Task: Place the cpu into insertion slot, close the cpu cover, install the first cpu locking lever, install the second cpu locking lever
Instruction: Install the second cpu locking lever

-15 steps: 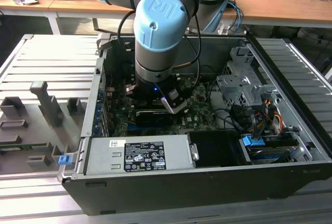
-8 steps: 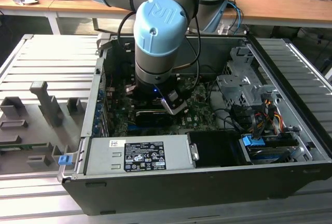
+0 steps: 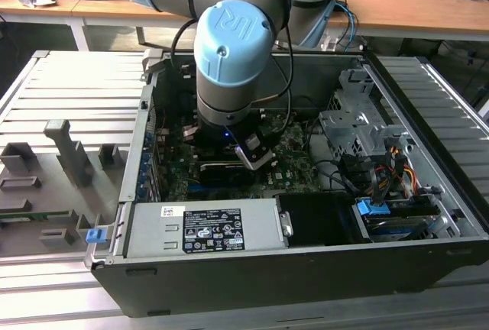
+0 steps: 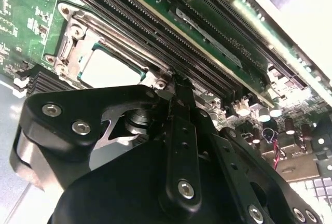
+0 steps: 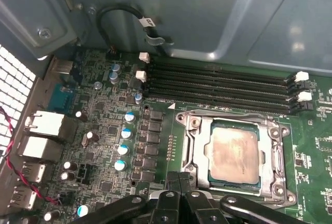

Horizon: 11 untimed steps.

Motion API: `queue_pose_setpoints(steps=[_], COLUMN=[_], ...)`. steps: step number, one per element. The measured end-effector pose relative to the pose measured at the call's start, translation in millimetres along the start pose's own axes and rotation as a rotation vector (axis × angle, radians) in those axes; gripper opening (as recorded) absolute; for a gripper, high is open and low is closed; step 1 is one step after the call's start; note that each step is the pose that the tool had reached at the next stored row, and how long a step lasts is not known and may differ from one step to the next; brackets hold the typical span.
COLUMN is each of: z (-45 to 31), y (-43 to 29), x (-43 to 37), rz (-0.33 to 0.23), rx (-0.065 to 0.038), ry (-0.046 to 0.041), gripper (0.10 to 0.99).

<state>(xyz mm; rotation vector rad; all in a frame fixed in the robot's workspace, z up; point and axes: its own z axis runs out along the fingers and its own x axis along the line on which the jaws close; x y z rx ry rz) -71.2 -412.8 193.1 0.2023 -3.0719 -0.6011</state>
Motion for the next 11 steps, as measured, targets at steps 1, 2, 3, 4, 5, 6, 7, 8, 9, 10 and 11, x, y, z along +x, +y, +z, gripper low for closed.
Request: queue_pose_setpoints(steps=[1,2,3,4,5,6,7,8,9,10,11], z=[-0.6,-1.9,-3.8,-5.7,-7.6,-9.9,-12.7,-15.1,-16.0,-16.6,-16.6], y=[0.2,0.7,1.5,2.2,3.0,4.0,5.1,6.1,6.5,6.7,6.7], x=[0.1,0.1,0.1,0.1,0.2,0.2,0.1,0.1,0.0,0.0,0.1], rz=[0.0,0.0,0.0,0.0,0.0,0.0,0.0,0.0,0.0,0.0,0.0], rx=[0.0,0.0,-0.001,-0.001,-0.001,-0.001,-0.001,-0.001,-0.001,-0.002,-0.003], ry=[0.0,0.0001,0.0001,0.0002,0.0,0.0,0.0,0.0001,-0.0001,-0.0002,-0.0003], gripper=[0.106,0.106,0.106,0.106,0.106,0.106,0.106,0.106,0.106,0.106,0.106])
